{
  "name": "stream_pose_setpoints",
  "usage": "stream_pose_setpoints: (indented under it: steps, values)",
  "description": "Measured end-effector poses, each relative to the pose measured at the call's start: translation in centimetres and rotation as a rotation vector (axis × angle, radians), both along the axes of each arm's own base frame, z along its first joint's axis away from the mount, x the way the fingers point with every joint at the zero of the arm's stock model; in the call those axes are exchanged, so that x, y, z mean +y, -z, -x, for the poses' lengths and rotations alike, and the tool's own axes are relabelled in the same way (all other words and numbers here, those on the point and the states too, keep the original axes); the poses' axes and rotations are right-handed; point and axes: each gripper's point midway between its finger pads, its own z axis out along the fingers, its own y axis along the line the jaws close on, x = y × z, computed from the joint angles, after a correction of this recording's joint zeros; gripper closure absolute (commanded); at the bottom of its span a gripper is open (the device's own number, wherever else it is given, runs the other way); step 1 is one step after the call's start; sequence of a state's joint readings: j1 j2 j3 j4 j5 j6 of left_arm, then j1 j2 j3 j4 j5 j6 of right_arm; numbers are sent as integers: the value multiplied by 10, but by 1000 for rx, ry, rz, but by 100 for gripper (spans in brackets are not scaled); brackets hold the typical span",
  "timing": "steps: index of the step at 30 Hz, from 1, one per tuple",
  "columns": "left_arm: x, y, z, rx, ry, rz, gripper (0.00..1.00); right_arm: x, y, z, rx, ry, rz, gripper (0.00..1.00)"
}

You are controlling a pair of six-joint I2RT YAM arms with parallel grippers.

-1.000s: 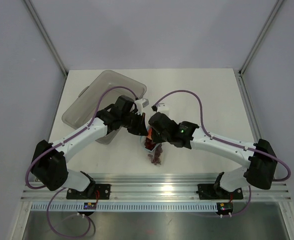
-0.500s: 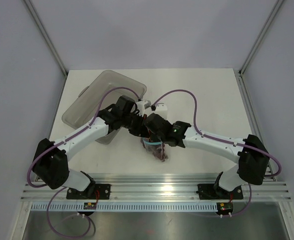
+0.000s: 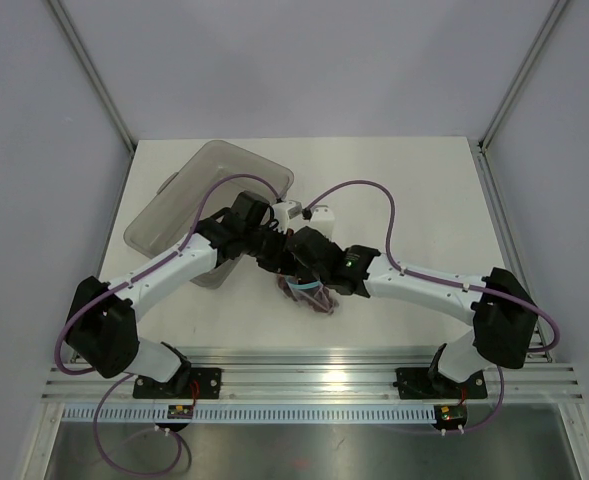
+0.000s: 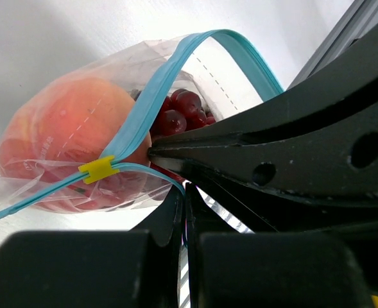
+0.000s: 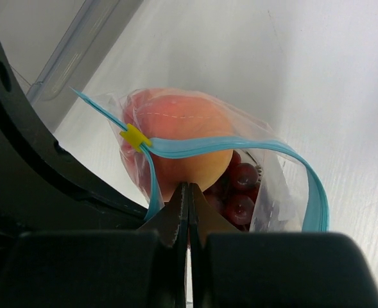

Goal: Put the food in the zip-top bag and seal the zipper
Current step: Adjust the fake fruit in the zipper food storage bag.

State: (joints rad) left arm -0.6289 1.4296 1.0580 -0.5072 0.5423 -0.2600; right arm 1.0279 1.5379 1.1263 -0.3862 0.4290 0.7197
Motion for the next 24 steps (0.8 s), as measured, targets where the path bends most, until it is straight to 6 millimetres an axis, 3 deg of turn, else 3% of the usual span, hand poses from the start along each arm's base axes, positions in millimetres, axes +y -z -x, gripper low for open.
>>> stream_pose_setpoints:
  steps: [9, 14, 16, 17, 19, 21, 24]
  values:
    - [-1, -2, 1, 8, 9, 14, 100, -3, -15, 3, -23, 3, -58, 100]
    - [-1, -2, 2, 5, 17, 17, 100, -13, -56, 9, -77, 2, -149, 100]
    - [-1, -3, 1, -1, 20, 17, 100, -17, -75, 11, -106, 3, -191, 94]
    - [-1, -5, 1, -3, 22, 16, 100, -21, -86, 12, -123, 5, -212, 81]
    - [-2, -8, -1, -10, 28, 16, 100, -30, -102, 13, -159, 22, -234, 74]
    - [-4, -11, -4, -17, 31, 17, 100, -43, -108, 12, -178, 51, -222, 74]
    - [-8, -15, -10, -28, 40, 15, 100, -63, -100, 5, -170, 107, -189, 79]
